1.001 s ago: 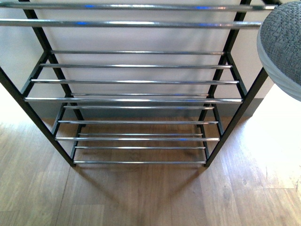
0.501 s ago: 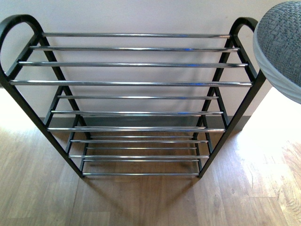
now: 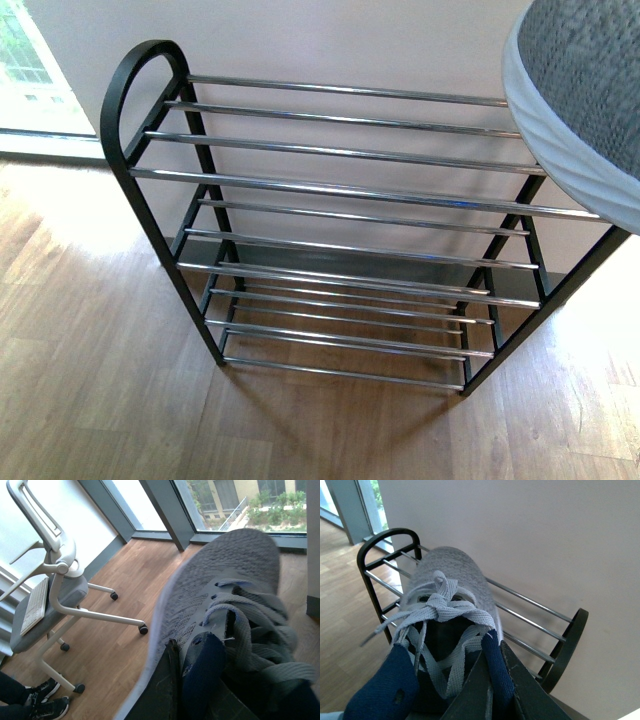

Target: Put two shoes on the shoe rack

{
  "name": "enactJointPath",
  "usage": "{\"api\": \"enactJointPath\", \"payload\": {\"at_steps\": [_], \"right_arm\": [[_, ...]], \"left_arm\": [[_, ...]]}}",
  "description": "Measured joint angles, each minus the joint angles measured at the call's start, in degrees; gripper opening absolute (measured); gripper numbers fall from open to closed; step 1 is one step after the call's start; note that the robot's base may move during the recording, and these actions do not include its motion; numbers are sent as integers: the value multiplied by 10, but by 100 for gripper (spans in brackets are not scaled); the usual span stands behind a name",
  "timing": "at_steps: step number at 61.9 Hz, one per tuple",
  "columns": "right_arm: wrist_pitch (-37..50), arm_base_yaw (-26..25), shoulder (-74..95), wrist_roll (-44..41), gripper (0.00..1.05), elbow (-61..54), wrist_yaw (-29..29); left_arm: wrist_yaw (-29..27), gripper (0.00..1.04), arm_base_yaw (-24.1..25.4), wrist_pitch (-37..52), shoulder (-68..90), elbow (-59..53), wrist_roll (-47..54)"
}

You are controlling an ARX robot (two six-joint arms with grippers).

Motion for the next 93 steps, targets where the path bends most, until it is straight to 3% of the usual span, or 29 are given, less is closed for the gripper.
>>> {"api": "enactJointPath", "payload": {"at_steps": [4,7,11,25,35,45,56,93], "right_arm": [[0,0,0,1,1,0,0],[17,0,2,25,1,-3,-32],[25,29,2,57,1,-3,-21],[136,245,165,171,1,30,234],[197,316,343,225,1,116,372],[210,319,464,257,1,191,457],[224,284,579,301,1,257,526],[216,236,673,332,1,296,545]], "left_arm": [[10,1,0,0,0,0,0],[12,1,-1,0,0,0,0],[7,1,-2,0,0,0,-1],[2,1,-2,0,0,0,0],[4,1,-2,0,0,0,0],[3,1,-2,0,0,0,-1],[3,1,-2,0,0,0,0],[3,1,-2,0,0,0,0]]}}
